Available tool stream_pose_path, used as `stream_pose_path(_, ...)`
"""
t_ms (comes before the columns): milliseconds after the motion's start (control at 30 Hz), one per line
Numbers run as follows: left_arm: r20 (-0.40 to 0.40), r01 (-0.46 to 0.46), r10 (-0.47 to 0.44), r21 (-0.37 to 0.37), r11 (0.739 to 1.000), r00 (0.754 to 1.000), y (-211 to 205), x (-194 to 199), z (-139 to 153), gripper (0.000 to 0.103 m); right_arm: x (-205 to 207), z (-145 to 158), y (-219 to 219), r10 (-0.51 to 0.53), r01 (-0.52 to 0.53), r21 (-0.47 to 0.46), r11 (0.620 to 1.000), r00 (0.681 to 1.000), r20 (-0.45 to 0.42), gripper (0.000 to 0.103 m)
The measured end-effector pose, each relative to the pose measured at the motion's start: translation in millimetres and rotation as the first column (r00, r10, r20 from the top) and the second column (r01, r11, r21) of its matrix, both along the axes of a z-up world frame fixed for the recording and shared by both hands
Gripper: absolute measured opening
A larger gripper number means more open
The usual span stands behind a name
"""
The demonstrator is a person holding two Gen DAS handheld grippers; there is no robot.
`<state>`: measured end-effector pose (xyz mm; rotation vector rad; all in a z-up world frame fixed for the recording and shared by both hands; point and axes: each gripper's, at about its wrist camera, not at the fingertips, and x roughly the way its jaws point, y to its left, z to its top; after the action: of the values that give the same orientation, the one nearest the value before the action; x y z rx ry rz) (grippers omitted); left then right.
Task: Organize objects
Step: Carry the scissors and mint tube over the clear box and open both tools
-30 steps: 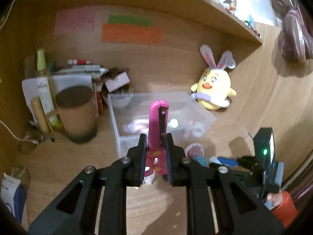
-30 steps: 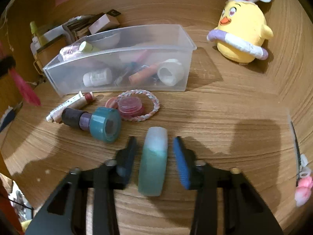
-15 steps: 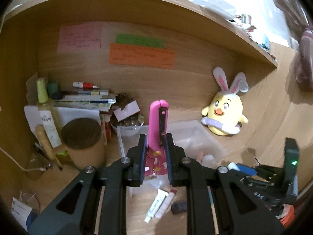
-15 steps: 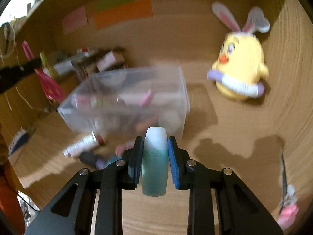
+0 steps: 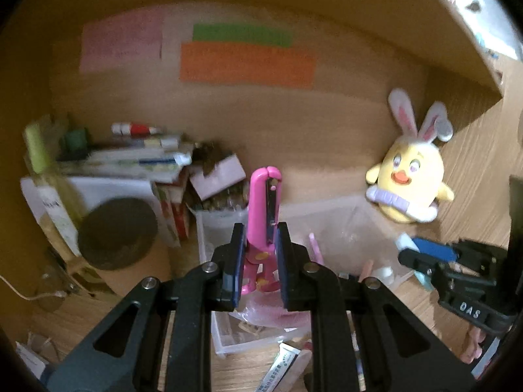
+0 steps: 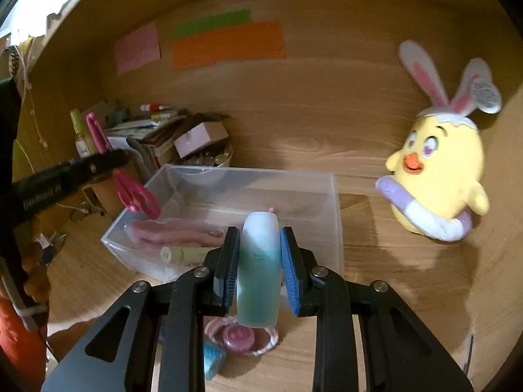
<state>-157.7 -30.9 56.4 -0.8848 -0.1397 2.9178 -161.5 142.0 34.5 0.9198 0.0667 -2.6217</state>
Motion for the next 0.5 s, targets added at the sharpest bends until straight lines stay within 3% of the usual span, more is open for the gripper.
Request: stream_pose_path(500, 0.135, 0.077, -0.074, -0.013, 0.997, 0.988, 17, -15, -37, 0.017, -51, -41, -35, 0.055, -0.069, 0.090, 0.994, 0.988, 0.146, 0.023)
